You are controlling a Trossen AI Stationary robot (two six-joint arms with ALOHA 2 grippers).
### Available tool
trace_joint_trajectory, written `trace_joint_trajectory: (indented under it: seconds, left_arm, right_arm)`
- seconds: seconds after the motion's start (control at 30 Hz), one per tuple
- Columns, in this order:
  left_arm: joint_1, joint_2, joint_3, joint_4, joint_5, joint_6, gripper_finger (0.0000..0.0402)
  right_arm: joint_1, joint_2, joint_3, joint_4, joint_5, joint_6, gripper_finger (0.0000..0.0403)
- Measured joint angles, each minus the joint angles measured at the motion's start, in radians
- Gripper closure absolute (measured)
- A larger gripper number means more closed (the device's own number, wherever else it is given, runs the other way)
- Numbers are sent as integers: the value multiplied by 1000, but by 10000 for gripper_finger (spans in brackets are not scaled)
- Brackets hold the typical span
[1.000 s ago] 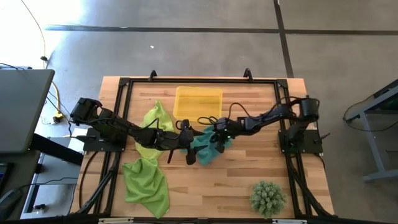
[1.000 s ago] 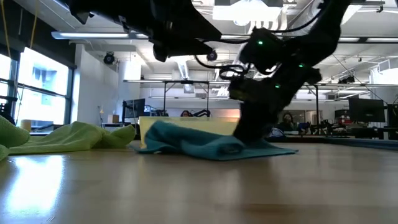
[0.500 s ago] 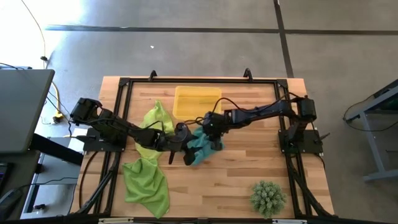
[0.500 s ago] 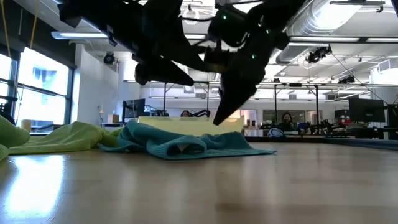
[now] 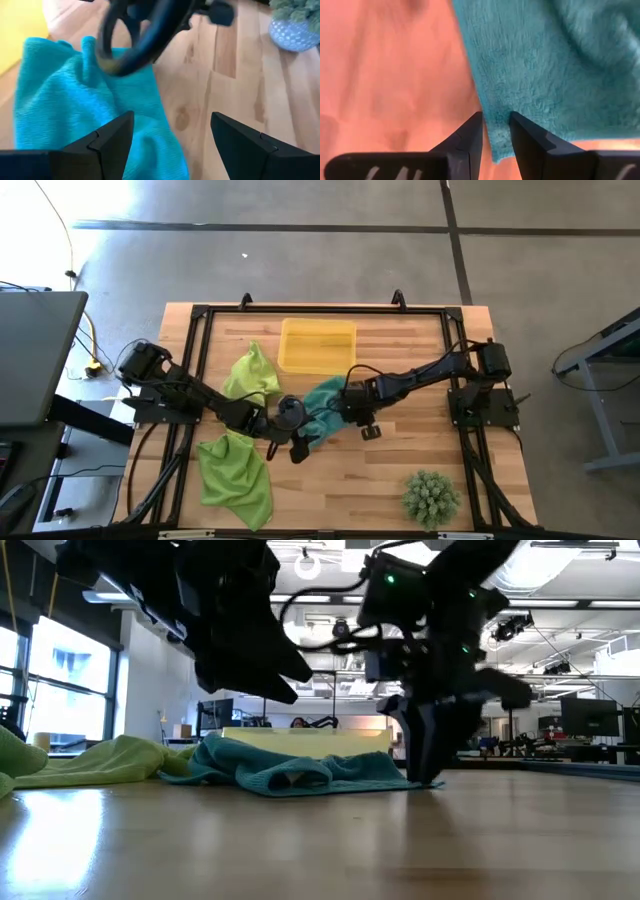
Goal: Roll microfiber towels into tight, uniform cylinder then place into a basket
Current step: Roll the blue microfiber towel
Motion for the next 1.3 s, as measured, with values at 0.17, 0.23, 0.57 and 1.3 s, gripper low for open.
trace_joint_trajectory:
  seconds: [0.17,0.23,0.57,1.3]
  left_arm:
    - [-2,41,-1,0,-4,-17,147]
    - [-2,50,-1,-5,-3,-19,147]
    - [-14,55,-1,52,54,-53,147]
    - [-34,54,-1,282,-38,217,147]
  right_arm:
    - [11,-8,-50,44,35,-37,314]
    - [10,-8,-72,75,33,26,314]
    - [27,-6,-96,168,46,258,339]
    - [90,-150,133,-163,242,250,402]
